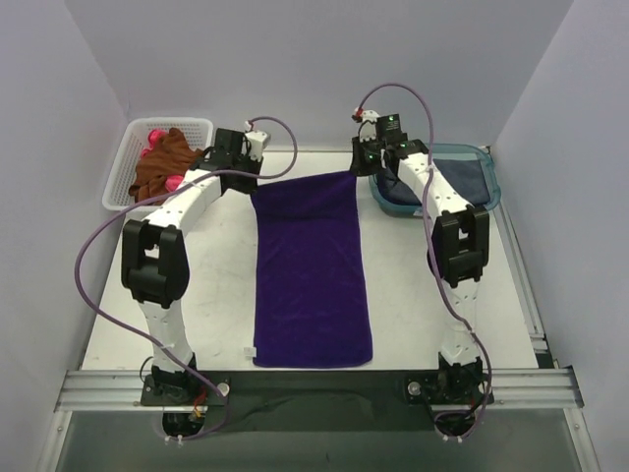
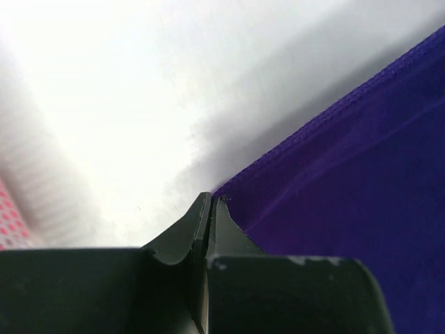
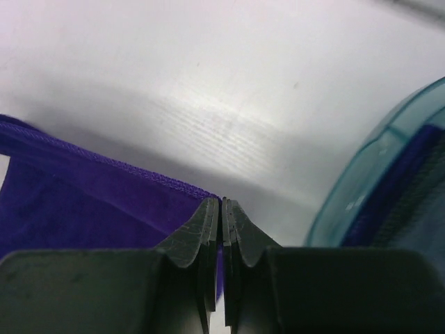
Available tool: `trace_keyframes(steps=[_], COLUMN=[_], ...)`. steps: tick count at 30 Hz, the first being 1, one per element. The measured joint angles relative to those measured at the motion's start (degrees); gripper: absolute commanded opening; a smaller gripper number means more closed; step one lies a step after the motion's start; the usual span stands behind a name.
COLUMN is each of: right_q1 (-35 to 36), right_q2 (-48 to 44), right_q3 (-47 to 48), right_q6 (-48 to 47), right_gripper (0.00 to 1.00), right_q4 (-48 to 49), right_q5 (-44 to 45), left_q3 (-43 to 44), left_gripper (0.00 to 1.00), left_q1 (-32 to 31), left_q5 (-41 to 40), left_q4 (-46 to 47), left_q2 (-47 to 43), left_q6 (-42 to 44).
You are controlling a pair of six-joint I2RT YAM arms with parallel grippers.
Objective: Fold and stack the towels
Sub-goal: Fold the towel
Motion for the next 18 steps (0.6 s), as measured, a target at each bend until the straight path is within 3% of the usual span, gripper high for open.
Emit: trace_keyframes(steps=[11,18], right_q1=[-0.4,-0.4], right_q2=[-2.3,-3.4], right_q3=[0.4,-9.7], right_q6=[-11.3,-17.7], right_gripper=[0.0,0.0], right_q4=[10.5,24.5], right_q5=[5.5,5.5], left_q3=[12.2,14.6], left_gripper=[0.0,0.0], left_q1=[0.6,0.6], left_q5=[-3.3,-4.8], left_q4=[8.2,11.3], left_q2=[1.5,6.4], left_q6=[0.0,0.5])
